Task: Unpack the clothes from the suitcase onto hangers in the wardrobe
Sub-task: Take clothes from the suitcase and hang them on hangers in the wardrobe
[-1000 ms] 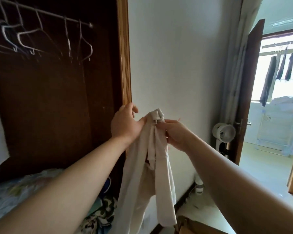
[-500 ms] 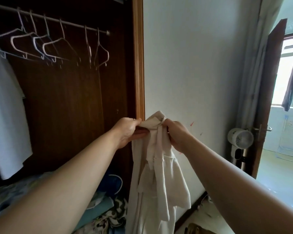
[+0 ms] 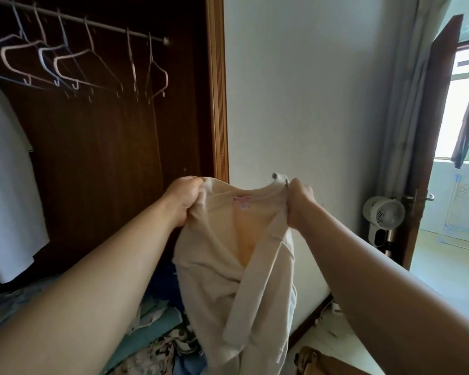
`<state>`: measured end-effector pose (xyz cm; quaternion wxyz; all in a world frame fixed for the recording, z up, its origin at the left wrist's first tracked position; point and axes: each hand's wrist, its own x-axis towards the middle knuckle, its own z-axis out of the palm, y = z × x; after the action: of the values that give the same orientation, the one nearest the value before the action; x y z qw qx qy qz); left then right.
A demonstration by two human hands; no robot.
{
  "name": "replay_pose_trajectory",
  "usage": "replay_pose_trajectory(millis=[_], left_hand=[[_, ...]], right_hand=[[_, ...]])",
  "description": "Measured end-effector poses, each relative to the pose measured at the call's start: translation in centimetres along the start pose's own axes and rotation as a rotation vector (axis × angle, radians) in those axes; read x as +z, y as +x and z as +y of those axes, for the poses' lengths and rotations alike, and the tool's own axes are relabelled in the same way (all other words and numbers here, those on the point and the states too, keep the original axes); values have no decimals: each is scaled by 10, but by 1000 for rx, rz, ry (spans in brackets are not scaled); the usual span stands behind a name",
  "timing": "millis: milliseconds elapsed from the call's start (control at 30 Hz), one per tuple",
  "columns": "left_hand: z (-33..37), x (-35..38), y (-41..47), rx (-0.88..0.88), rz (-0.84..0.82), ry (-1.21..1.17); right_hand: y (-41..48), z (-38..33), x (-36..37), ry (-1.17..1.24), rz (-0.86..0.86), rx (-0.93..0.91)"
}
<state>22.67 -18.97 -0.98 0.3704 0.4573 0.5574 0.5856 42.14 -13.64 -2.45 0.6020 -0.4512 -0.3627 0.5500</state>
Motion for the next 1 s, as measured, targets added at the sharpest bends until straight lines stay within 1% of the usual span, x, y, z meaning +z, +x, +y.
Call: replay_pose_trajectory(millis=[67, 133, 167, 233, 300, 333, 400, 467, 500, 533, 633, 667, 700, 733, 767, 800, 867, 900, 933, 1000], left_hand=[[2, -18, 4, 8, -73, 145], [3, -31, 8, 75, -121, 325], [1, -34, 10, 133, -116, 443], [-6, -38, 12, 216, -76, 656], [-16, -43, 15, 236, -37, 791], [-20, -48, 16, 235, 3, 884], [-22, -64, 19, 198, 107, 1085], [-19, -78, 21, 109, 180, 1215], [-16, -81, 21, 50, 171, 1213], [-13, -82, 23, -12, 133, 1138], [4, -80, 18, -217, -13, 673], [8, -81, 17, -261, -72, 620], [11, -81, 17, -283, -130, 657], [12, -79, 18, -281, -192, 742], [13, -76, 21, -231, -241, 808], [13, -72, 27, -150, -276, 792], [15, -60, 41, 11, -358, 596], [16, -54, 45, 71, -395, 508], [18, -51, 52, 123, -399, 459], [19, -51, 69, 210, -299, 462]], right_hand=[[4, -3, -10, -4, -17, -29], [6, -5, -17, 0, -116, -23], [6, -6, -18, -26, -168, -20], [6, -1, -16, -183, -180, -32], [9, 7, -17, -367, -127, -90], [11, 10, -17, -422, -121, -131], [18, 14, -18, -482, -136, -204], [24, 15, -16, -518, -146, -248], [26, 14, -15, -525, -149, -257], [28, 13, -12, -530, -147, -260], [31, 6, 0, -565, -121, -291], [32, 3, 7, -569, -119, -306], [32, 0, 14, -553, -136, -311], [31, -1, 21, -503, -186, -304], [31, -3, 33, -436, -268, -287], [29, -5, 45, -378, -365, -268], [26, -6, 71, -351, -529, -266], [26, -5, 83, -350, -576, -282], [30, -3, 99, -354, -591, -307], [38, 3, 127, -401, -527, -382]])
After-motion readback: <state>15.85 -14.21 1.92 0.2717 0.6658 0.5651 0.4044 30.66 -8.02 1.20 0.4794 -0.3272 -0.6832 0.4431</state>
